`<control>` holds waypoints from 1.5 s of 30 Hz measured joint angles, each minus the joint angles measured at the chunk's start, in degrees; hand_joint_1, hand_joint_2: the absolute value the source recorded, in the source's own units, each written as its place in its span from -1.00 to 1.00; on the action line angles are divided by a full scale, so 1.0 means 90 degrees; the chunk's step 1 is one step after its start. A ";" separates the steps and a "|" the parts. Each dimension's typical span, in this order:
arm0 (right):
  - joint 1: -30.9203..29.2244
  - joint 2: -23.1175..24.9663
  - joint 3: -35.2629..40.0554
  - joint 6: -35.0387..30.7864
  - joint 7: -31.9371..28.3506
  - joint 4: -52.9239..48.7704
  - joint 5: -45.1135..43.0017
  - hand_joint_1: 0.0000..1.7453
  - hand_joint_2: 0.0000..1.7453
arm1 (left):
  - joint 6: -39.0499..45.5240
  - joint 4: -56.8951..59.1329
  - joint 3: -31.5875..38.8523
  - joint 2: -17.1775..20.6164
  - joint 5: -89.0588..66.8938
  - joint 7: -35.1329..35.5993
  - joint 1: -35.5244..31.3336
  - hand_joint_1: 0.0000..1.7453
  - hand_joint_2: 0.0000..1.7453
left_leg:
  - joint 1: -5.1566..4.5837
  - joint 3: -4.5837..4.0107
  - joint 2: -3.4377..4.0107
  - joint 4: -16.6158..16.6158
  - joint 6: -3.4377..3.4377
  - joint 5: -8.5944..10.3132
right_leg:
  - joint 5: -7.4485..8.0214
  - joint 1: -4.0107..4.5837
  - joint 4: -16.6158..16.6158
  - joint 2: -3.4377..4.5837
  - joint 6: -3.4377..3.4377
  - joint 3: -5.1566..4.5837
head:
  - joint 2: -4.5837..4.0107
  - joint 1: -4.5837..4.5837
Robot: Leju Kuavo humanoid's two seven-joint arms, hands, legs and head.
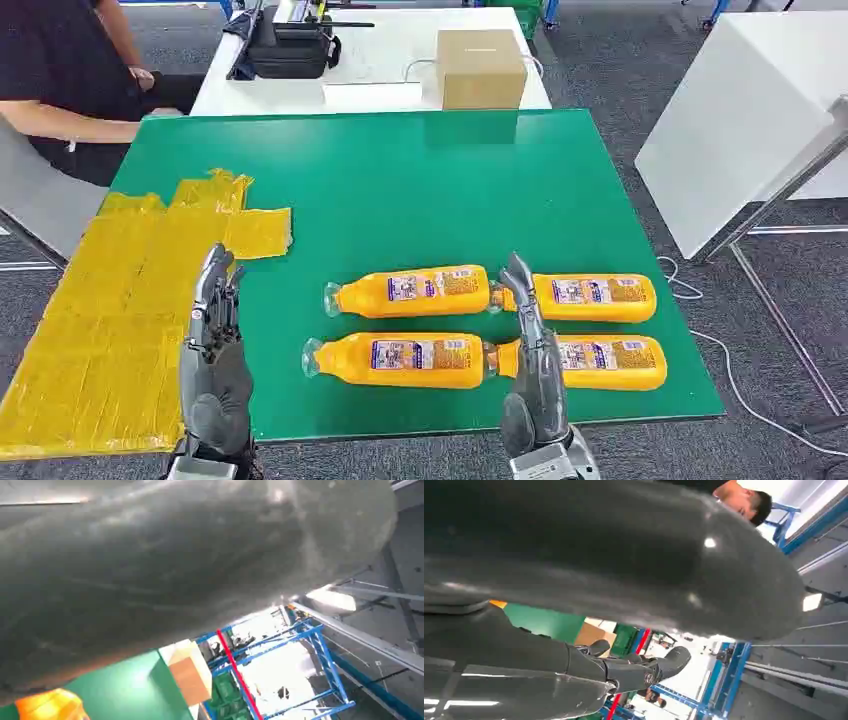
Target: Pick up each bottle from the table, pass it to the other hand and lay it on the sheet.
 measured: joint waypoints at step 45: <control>-0.0175 -0.0403 0.0491 0.0233 0.2061 0.0381 0.2399 -1.00 1.00 | -0.1290 0.0000 0.0549 -0.0085 0.1843 -0.0168 0.0091 -1.00 -1.00 | 0.0000 -0.0002 -0.0001 0.0000 0.0000 0.0000 | 0.0000 0.0000 0.0000 -0.0001 0.0000 0.0001 | 0.0000 0.0002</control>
